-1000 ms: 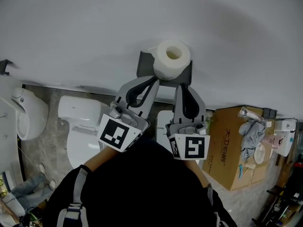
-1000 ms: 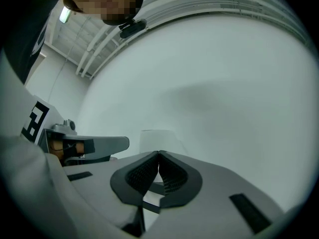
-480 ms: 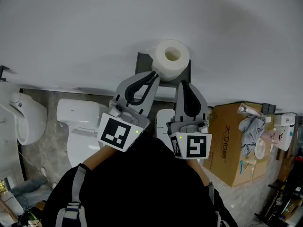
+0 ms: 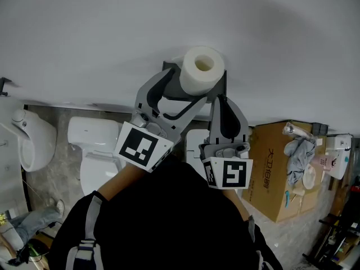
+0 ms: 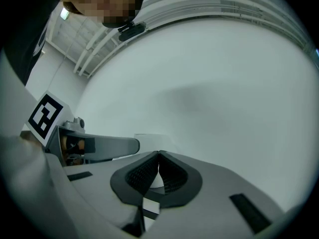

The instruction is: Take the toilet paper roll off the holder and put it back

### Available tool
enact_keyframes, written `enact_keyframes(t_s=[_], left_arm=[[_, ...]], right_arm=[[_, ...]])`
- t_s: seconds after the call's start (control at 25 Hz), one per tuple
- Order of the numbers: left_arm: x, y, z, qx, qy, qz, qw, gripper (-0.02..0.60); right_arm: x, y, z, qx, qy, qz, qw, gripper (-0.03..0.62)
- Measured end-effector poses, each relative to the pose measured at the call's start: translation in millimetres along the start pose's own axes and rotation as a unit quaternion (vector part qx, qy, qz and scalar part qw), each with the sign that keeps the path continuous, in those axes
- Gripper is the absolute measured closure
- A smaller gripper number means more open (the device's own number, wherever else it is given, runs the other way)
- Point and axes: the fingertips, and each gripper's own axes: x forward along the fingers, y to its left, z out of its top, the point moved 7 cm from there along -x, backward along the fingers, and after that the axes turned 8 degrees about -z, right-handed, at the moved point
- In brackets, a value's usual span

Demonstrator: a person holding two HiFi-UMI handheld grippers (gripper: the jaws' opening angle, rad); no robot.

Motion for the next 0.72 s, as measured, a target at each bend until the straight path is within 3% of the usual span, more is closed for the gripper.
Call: enact_keyframes(t_s=[0.4,0.72], left_arm=[[12,2,7,-0.023,0.041,0.0,0.9989,0.178],[24,0,18,-0.005,0.061,-0.003,0.9982,0.155]], right_arm=[[0,-3,1,-0.003,-0.004,-0.002,1.0,0.571],[-1,-10,2,0.005,-0.009,-0.007,1.0,0.571]])
